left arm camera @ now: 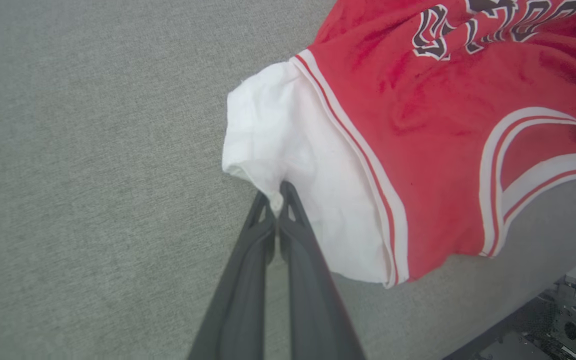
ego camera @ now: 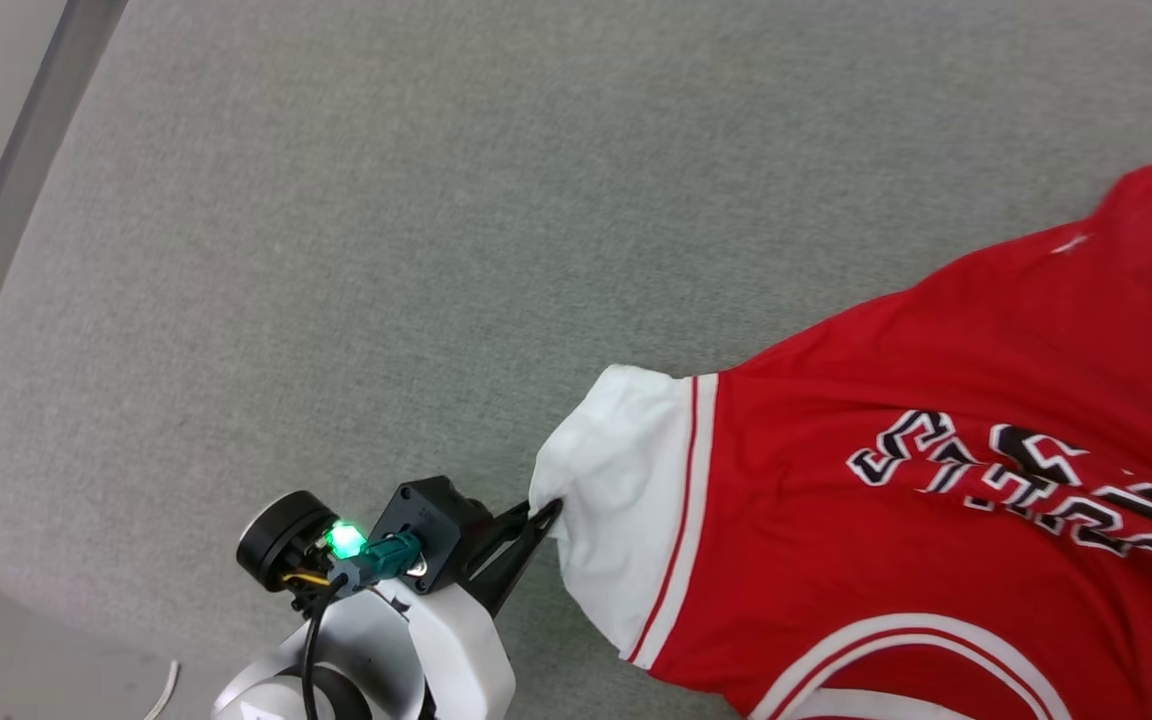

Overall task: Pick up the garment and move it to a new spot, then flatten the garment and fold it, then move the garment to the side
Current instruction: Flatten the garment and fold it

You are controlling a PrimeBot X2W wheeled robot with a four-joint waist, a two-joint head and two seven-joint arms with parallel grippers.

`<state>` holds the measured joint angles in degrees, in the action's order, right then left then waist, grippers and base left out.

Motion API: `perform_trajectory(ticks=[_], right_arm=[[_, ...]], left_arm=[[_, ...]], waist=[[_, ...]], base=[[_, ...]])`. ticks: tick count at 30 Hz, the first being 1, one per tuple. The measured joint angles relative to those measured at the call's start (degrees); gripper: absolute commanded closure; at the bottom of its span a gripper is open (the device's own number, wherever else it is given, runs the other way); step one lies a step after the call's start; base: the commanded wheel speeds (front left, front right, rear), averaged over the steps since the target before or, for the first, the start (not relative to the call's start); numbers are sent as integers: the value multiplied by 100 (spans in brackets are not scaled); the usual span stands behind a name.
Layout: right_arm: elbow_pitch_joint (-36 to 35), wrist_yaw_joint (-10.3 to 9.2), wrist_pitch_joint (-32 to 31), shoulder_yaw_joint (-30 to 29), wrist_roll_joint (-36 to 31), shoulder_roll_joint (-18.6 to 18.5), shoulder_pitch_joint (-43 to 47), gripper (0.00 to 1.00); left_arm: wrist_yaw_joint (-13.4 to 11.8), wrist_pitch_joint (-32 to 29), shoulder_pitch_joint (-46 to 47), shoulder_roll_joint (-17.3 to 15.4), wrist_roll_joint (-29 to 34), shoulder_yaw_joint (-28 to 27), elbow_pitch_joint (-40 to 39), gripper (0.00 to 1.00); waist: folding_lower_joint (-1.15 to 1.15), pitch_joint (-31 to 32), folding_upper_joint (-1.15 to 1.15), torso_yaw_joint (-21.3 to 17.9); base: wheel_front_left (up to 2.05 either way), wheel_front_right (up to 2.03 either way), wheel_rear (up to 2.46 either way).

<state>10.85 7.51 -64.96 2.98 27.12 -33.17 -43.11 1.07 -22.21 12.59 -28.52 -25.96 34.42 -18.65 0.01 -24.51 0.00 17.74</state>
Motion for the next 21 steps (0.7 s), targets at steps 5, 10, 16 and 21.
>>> perform_trajectory(ticks=[5,10,16,21], right_arm=[[592,0,148,77,-229,-4,-320,0],[890,0,225,236,-307,-70,-426,0],[1082,-2,223,567,-323,-232,-426,0],[1138,-12,227,825,-207,-350,-322,25]], left_arm=[[44,30,71,43,0,48,-25,100],[44,56,117,64,7,74,-33,100],[43,98,119,100,8,118,-35,100],[37,116,126,101,8,124,-8,100]], waist=[[0,-211,0,249],[0,-313,0,387],[-1,-384,0,505],[-1,-393,0,551]], base=[[0,0,0],[0,0,0],[0,0,0],[0,0,0]])
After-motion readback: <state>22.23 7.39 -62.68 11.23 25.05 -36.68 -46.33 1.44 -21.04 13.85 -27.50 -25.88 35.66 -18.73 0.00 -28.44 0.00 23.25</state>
